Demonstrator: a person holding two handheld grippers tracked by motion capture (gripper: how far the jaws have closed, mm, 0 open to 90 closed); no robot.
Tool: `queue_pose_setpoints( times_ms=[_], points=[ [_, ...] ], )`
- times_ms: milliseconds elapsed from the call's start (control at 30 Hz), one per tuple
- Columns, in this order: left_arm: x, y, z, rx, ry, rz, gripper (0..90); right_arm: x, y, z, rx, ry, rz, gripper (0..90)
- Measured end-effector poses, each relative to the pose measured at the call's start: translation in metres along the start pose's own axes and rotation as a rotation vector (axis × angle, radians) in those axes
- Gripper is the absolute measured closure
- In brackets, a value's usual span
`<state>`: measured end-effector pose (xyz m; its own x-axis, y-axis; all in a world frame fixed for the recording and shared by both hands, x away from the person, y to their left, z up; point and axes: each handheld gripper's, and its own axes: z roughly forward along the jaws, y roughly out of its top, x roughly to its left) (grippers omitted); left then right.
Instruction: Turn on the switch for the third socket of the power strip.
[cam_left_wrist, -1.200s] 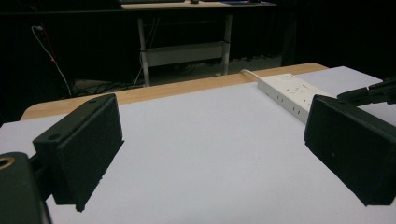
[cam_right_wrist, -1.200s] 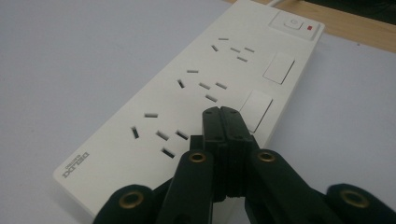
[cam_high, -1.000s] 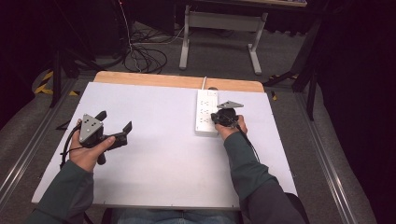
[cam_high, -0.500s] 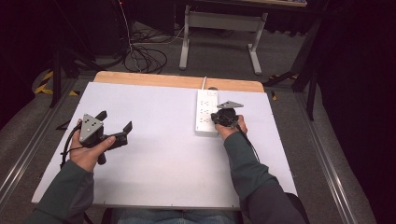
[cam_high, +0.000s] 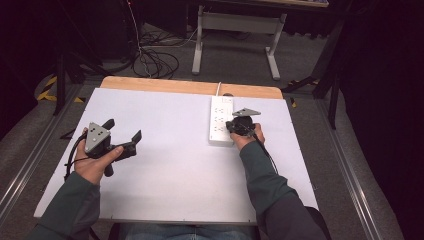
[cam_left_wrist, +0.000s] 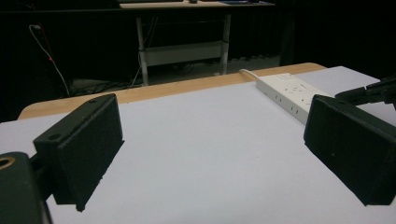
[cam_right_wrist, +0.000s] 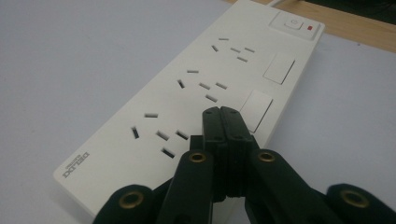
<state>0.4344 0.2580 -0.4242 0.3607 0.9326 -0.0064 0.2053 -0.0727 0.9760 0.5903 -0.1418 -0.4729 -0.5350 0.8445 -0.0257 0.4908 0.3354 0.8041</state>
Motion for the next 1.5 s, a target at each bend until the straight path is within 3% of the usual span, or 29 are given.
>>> queue_pose_setpoints(
  times_ms=[433,667,833,1133,1500],
  points=[
    [0.001,0.0,0.0,-0.001,0.003,-0.001,5.2,0.001,0.0,0.001,-0.002,-0.011,-0.01,90.0],
    [0.001,0.0,0.0,-0.002,0.001,-0.003,5.2,-0.004,0.001,-0.002,-0.024,-0.019,0.01,90.0],
    [0.002,0.0,0.001,0.0,-0.002,-0.005,5.3,-0.008,0.005,-0.011,-0.058,-0.018,0.032,90.0],
    [0.0,0.0,0.003,0.002,-0.007,-0.007,5.3,-0.003,0.008,-0.031,-0.101,0.004,0.02,90.0],
    [0.0,0.0,0.004,0.01,-0.006,0.001,5.2,-0.017,0.005,-0.06,-0.162,-0.005,0.065,90.0]
  ],
)
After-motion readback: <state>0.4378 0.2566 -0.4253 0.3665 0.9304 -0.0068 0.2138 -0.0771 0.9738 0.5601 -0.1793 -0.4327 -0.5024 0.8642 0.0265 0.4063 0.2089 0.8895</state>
